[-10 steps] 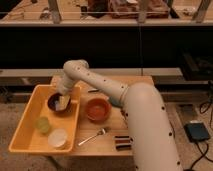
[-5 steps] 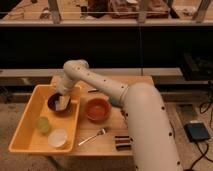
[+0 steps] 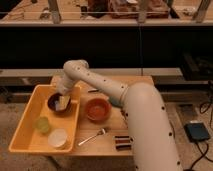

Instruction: Place towel in red bowl

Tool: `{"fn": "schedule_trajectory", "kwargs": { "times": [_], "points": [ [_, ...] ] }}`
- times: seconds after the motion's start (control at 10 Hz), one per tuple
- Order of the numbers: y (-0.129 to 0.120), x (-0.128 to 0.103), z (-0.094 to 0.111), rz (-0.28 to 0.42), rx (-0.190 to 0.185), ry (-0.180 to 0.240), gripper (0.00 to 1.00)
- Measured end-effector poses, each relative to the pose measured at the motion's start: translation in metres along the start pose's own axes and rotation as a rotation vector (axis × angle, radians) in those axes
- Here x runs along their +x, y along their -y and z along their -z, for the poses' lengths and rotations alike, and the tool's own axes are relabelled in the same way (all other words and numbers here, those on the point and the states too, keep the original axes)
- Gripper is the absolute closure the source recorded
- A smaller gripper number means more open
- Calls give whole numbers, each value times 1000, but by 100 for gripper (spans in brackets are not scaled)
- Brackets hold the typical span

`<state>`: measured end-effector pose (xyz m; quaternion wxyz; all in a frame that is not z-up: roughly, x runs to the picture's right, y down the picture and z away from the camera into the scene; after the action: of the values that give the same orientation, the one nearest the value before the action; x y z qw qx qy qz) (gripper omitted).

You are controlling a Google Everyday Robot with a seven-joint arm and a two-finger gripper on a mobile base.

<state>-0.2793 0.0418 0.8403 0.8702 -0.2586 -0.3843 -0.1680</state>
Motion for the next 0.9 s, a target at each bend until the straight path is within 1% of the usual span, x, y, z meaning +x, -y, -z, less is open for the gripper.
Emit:
{"fn": "schedule_trajectory", "kwargs": {
  "times": [0.4, 0.5, 0.6, 0.7, 0.9],
  "points": [
    [0, 0, 0, 0, 0, 0, 20],
    [3, 1, 3, 16, -8, -9, 20],
    [7, -3, 7, 75, -27, -13, 20],
    [13, -11, 13, 137, -37, -15, 20],
    [30, -25, 40, 261, -48, -24, 20]
  ]
}}
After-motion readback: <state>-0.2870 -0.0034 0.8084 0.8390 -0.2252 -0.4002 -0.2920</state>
